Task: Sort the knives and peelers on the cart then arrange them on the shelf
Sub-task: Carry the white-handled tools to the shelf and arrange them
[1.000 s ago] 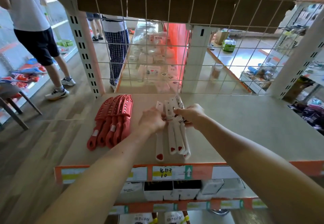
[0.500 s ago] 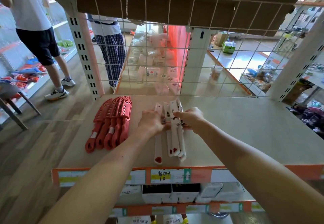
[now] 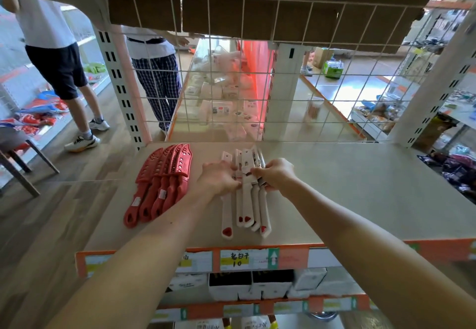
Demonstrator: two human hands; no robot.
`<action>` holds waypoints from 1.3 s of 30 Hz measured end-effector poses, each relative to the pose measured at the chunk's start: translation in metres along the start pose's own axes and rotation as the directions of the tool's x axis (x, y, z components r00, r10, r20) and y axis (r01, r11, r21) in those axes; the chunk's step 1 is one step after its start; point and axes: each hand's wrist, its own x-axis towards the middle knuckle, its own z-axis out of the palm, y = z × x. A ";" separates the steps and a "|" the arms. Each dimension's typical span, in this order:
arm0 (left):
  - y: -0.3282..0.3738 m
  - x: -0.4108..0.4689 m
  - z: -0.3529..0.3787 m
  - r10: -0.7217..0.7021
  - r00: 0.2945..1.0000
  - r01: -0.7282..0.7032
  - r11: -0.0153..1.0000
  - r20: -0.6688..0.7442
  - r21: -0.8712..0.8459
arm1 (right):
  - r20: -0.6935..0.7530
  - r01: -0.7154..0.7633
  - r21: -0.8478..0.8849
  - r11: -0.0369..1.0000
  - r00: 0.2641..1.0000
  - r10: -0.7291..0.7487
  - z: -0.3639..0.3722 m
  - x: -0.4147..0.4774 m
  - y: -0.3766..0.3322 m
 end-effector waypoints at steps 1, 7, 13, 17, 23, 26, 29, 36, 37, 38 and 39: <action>0.002 -0.001 0.002 0.017 1.000 -0.017 0.999 -0.014 -0.029 | 0.000 -0.003 0.013 1.000 1.000 0.003 0.001 0.001 0.000; 0.008 -0.001 0.016 0.062 0.997 -0.064 0.996 0.044 0.063 | -0.031 -0.009 0.029 1.000 0.999 0.010 0.002 0.005 0.004; 0.006 -0.004 0.021 0.070 0.997 -0.068 0.984 -0.009 0.163 | -0.094 0.029 -0.030 0.999 0.995 -0.032 -0.007 0.012 0.008; 0.011 -0.007 0.027 0.043 0.999 -0.041 0.992 -0.014 0.123 | -0.055 0.003 -0.026 1.000 0.998 -0.004 -0.008 0.010 0.008; 0.014 -0.006 0.027 0.009 1.000 -0.009 0.998 -0.002 0.062 | -0.073 -0.031 0.013 0.999 0.997 0.032 -0.012 0.012 0.010; 0.016 -0.005 0.028 0.027 0.999 -0.028 0.997 0.020 0.075 | -0.079 -0.031 0.079 0.996 0.996 0.038 -0.015 0.012 0.011; 0.017 -0.003 0.029 0.037 0.999 -0.038 0.995 0.013 0.094 | -0.097 -0.005 0.061 0.998 0.995 0.011 -0.019 0.014 0.011; 0.018 0.000 0.032 0.054 0.998 -0.059 0.991 0.040 0.118 | -0.125 0.002 0.083 0.997 0.992 0.008 -0.031 0.017 0.002; 0.017 0.001 0.032 0.057 0.997 -0.061 0.991 0.043 0.118 | -0.100 -0.015 0.107 0.994 0.995 0.025 -0.030 0.017 0.001; 0.016 0.001 0.032 0.057 0.997 -0.062 0.991 0.048 0.118 | -0.064 -0.038 0.138 0.990 0.997 0.047 -0.028 0.017 0.000; 0.016 0.002 0.031 0.058 0.997 -0.063 0.991 0.047 0.116 | -0.026 -0.064 0.169 0.984 0.997 0.070 -0.025 0.018 0.000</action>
